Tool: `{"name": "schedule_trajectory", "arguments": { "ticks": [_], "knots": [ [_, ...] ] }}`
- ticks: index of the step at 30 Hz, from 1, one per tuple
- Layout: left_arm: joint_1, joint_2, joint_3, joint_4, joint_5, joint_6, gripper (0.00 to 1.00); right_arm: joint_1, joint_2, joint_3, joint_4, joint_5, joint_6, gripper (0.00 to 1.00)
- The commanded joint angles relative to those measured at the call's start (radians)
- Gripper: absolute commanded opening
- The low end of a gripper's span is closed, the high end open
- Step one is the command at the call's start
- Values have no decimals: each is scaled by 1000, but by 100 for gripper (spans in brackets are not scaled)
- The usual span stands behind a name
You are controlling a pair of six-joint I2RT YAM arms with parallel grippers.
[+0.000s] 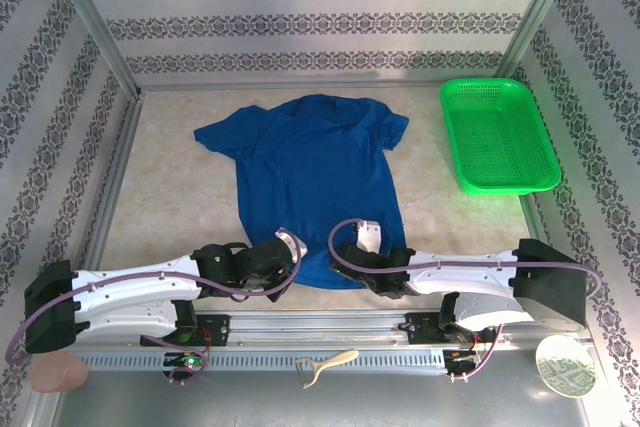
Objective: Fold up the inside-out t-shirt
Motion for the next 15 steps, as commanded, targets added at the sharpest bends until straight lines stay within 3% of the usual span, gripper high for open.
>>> {"name": "schedule_trajectory", "arguments": {
  "ticks": [1,9,12,15],
  "knots": [
    [1,9,-11,-22,36,-15,1,22,35,24,-64,0,-21,40],
    [2,27,-1,-1,32,-20,1,59,101,-1,-47,-12,19,32],
    [1,33,0,0,32,-22,2,60,117,-10,-34,-18,24,22],
    [2,33,-4,2,32,-26,2,60,105,-13,-35,-12,23,5]
  ]
}}
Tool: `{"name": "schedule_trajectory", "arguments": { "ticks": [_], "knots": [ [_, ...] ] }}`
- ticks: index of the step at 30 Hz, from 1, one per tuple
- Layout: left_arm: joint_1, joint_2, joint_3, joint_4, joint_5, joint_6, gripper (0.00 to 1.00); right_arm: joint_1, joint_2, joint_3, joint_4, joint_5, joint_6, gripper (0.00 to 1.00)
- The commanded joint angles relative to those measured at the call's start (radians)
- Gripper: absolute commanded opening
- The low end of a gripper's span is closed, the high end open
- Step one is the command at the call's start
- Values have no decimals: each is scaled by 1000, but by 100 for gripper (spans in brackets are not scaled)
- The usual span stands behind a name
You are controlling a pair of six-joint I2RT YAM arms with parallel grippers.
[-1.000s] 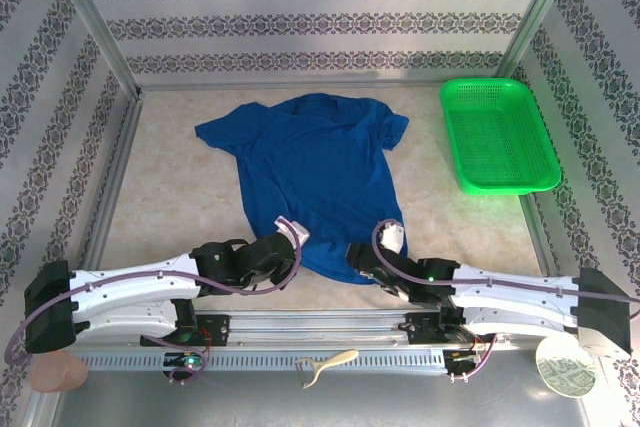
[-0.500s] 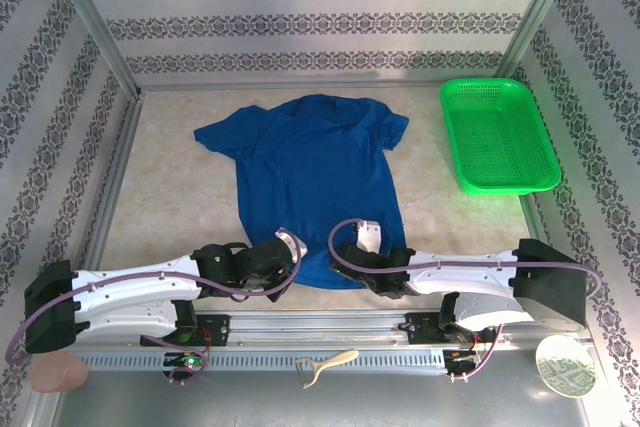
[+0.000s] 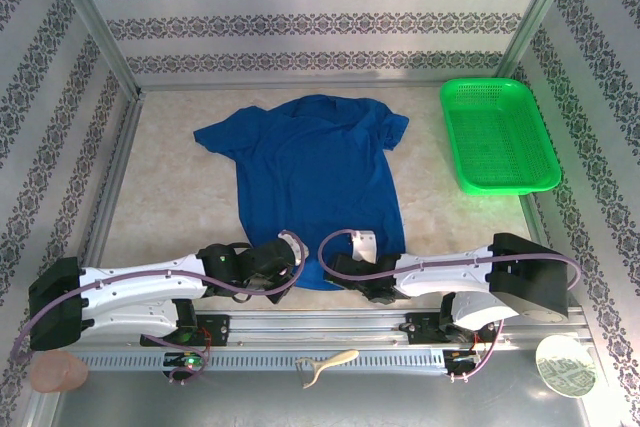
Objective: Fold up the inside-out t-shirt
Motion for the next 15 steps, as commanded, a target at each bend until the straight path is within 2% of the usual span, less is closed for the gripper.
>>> {"name": "schedule_trajectory", "arguments": {
  "ticks": [1,8,9,10,11,15],
  "knots": [
    [0,1,-4,3,7,-19,2,8,-8,-14,-16,-1,5,0],
    [0,-1,0,6,5,-21,4,-5,-179,-15,-93,33,-29,0],
    [0,0,1,6,4,-21,5,-8,-203,-16,-107,39,-30,5],
    [1,1,3,7,5,-20,5,-12,-231,-19,-119,45,-35,6],
    [1,4,7,5,6,-17,5,-14,-256,-22,-129,47,-41,0],
    [2,10,16,2,3,-13,5,-30,-334,-47,-151,56,-47,0]
  ]
}}
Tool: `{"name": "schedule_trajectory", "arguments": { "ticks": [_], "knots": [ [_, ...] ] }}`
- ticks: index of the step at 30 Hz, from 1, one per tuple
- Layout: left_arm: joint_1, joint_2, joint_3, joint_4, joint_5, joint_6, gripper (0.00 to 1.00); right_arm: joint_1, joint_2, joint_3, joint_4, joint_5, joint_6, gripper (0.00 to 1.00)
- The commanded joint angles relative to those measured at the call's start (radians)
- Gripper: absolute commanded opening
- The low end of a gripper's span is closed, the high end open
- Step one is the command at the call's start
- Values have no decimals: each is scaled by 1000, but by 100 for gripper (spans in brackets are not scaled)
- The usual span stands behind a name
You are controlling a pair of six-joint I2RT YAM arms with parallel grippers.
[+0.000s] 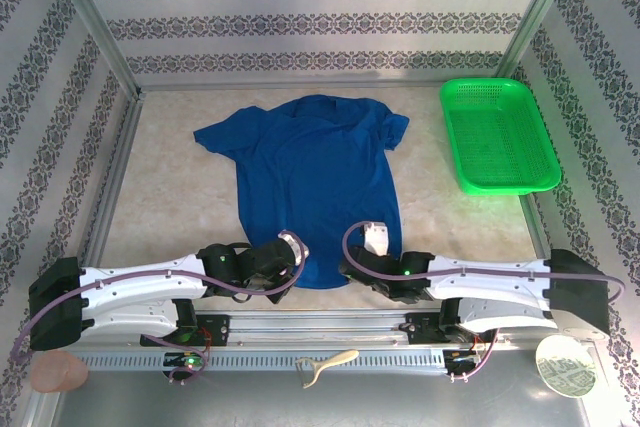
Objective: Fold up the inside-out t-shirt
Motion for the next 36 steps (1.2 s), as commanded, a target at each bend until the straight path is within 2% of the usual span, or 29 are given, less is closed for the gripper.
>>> {"name": "schedule_trajectory", "arguments": {
  "ticks": [1,4,8,9,10,11,12,13,16,17,21,26,31,36],
  "knots": [
    [2,8,19,0,2,-11,5,-20,-47,-39,-62,32,-21,7],
    [2,13,27,-2,-1,-7,5,-25,-67,-59,-62,27,-16,19],
    [2,20,39,-9,6,-5,5,-25,-68,-79,-48,16,-6,21],
    [2,20,43,-11,7,-5,5,-24,-67,-82,-42,12,-4,16],
    [2,22,45,-15,5,-3,5,-24,-64,-85,-34,8,-5,5],
    [2,22,50,-17,4,-1,5,-23,-61,-88,-27,6,-3,1],
    [2,21,52,-20,3,0,5,-21,-58,-91,-23,3,-2,3],
    [3,22,55,-21,2,2,5,-18,-54,-90,-20,1,0,7],
    [2,22,60,-23,2,2,5,-4,-31,-88,-41,4,16,38],
    [2,21,60,-24,2,2,5,1,-24,-86,-57,9,25,40],
    [2,21,59,-28,2,2,5,22,-32,-103,-109,27,72,41],
    [2,14,54,-29,0,4,5,51,-92,-132,-208,79,168,50],
    [2,10,49,-23,1,3,5,53,-138,-140,-276,116,203,49],
    [2,5,37,-17,2,-1,5,48,-119,-134,-287,116,196,47]
  ]
}}
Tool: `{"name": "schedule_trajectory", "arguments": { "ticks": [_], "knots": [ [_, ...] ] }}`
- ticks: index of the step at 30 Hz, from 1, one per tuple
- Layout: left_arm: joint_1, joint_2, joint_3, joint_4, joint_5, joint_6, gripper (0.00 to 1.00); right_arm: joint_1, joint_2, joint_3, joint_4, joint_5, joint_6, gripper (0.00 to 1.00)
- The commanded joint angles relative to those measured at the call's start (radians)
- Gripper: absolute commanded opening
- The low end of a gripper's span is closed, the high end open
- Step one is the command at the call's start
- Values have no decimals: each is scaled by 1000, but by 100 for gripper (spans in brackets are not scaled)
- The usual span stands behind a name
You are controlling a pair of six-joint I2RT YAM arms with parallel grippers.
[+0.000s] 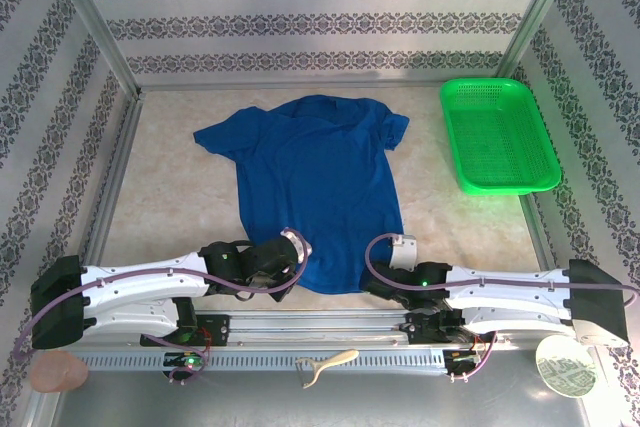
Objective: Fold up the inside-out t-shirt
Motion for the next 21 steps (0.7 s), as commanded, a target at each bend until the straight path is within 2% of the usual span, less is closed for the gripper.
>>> {"name": "schedule_trajectory", "arguments": {
  "ticks": [1,6,9,10,13,14,16,18,20,21],
  "knots": [
    [2,-14,4,-15,2,-1,5,4,23,-5,-49,35,19,47],
    [2,-20,2,-12,1,-4,5,2,102,11,-17,19,0,44],
    [2,-23,1,-12,2,-3,5,2,144,25,-7,20,-8,38],
    [2,-24,-1,-11,2,-3,5,-1,155,29,-6,21,-11,33],
    [2,-24,-4,-9,7,-7,5,-3,159,42,-10,26,-27,5],
    [2,-24,-7,-7,7,-7,5,-5,150,46,-14,28,-35,0],
    [2,-26,-7,-8,7,-8,6,-9,119,59,-23,29,-59,0],
    [2,-26,-8,-10,1,-7,15,-16,77,74,-35,26,-88,0],
    [2,-27,-6,-21,-6,-5,39,-27,11,89,-45,23,-119,0],
    [2,-30,-6,-27,-10,-6,47,-30,-18,94,-53,23,-129,0]
  ]
}}
